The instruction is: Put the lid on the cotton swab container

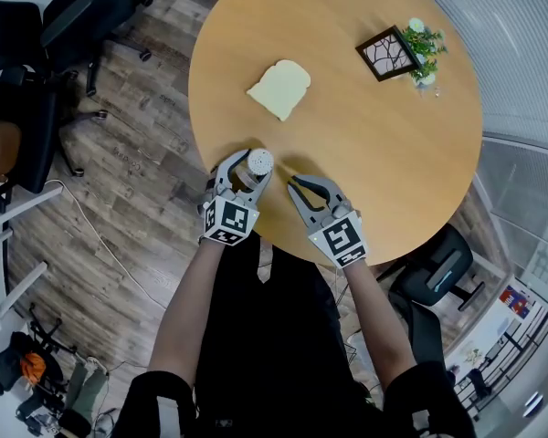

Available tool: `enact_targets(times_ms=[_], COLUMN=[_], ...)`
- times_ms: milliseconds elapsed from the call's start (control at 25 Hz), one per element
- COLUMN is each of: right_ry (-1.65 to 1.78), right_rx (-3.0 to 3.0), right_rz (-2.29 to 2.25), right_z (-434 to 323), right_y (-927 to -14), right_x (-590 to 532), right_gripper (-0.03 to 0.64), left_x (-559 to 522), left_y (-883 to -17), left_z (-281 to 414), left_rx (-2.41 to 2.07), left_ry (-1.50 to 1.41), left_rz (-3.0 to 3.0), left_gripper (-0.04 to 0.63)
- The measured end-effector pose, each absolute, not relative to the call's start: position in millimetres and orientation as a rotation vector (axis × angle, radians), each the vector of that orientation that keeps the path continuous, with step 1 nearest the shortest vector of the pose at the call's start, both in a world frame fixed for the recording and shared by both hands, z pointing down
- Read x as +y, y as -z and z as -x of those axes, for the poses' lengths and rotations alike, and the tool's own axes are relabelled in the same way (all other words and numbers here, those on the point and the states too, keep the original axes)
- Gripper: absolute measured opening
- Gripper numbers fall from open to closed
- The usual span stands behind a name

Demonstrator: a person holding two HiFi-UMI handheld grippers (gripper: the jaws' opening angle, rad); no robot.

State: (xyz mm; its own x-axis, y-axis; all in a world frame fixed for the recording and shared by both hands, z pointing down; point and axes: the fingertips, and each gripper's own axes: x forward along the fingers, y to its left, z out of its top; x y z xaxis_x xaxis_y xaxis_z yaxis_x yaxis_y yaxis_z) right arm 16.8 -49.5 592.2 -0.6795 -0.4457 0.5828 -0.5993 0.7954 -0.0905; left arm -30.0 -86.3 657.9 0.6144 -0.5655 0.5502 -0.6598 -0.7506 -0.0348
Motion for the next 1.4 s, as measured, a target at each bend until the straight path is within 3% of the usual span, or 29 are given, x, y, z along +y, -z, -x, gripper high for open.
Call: enact_targets(times_ms=[40, 80, 120, 160, 360, 880, 1400], right_ry=[-0.369, -0.366, -0.36, -0.352, -0.319, -0.251, -0.29], right_rx=[-2.444, -2.455, -2.465, -2.476, -2.512, -2.344, -2.344], right_rz=[-0.773, -0.772, -0.77, -0.768, -0.787, -0.898, -0.997], right_z=[-11.1, -5.1, 1.2, 7.4, 34.8, 44.1, 23.4], right_y=[-588.8, -585.4, -581.8, -577.5, -560.0, -573.3, -572.4], right_x=[-48.9, -48.4, -48.1, -47.9, -51.2, -72.7, -97.7], right_gripper=[0.015, 0.058, 0.142, 0.174, 0.286, 0.333, 0.334], left_x=[-86.1, -86.2, -86.5, -86.7, -86.5, -86.4, -84.8], left_y=[-658.0, -658.0, -657.9, -657.6, -657.2, -658.3, -660.3], left_z=[30.3, 30.5, 30.4, 30.2, 30.7, 30.0, 29.5], left_rx=[-1.024, -1.026, -1.026, -1.025, -1.025, -1.021, -1.013], left_ry=[-0.82, -0.821, -0.822, -0.822, -0.829, -0.839, -0.86], left_rz=[-2.667, -2.668, -2.67, -2.671, -2.669, -2.673, -2.674], left_gripper=[0.252, 0.252, 0.252, 0.252, 0.25, 0.25, 0.249])
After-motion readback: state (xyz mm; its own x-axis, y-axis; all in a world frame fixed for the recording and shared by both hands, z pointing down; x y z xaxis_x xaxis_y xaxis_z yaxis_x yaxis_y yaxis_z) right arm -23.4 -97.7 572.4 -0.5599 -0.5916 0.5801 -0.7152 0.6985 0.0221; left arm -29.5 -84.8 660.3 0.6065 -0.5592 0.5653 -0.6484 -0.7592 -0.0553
